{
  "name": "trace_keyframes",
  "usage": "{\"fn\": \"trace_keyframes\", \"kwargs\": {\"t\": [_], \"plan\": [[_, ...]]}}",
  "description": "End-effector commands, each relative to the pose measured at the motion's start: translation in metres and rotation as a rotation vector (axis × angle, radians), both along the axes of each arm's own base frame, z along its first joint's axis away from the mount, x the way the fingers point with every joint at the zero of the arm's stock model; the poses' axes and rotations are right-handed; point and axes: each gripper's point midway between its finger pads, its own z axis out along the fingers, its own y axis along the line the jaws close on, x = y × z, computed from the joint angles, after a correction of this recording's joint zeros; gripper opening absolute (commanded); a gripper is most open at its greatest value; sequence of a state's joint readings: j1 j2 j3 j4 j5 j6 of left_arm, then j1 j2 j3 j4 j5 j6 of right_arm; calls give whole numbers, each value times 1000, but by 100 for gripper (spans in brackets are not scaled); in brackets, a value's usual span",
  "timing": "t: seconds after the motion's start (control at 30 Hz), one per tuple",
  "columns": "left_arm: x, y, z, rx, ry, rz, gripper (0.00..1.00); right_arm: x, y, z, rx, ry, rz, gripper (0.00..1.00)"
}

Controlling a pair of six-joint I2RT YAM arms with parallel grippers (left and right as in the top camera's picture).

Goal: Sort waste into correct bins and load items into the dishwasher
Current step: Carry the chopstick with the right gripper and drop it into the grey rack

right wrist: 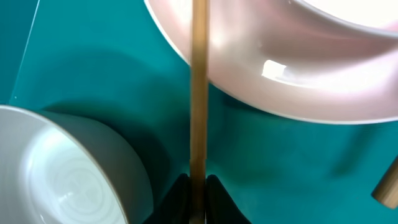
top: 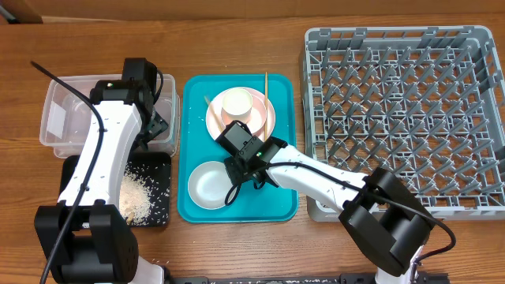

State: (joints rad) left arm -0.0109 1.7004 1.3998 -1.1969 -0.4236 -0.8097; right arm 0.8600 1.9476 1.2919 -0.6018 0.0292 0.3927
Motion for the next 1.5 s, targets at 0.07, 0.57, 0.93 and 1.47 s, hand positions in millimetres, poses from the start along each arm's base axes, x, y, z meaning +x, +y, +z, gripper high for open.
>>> {"fn": "trace_keyframes", "kwargs": {"t": [0.07,0.57,0.93,1.47], "plan": [[3,5,3,20,-9,11,100,3,8,16,30,-20,6,4],[3,5,3,20,-9,11,100,2,5,145,224,-209,36,4],[3,5,3,20,-9,11,100,29,-106,164,79,-208,-214,4],[3,5,3,20,-9,11,100,46,-201,124,-65,-32,-404,4]]}}
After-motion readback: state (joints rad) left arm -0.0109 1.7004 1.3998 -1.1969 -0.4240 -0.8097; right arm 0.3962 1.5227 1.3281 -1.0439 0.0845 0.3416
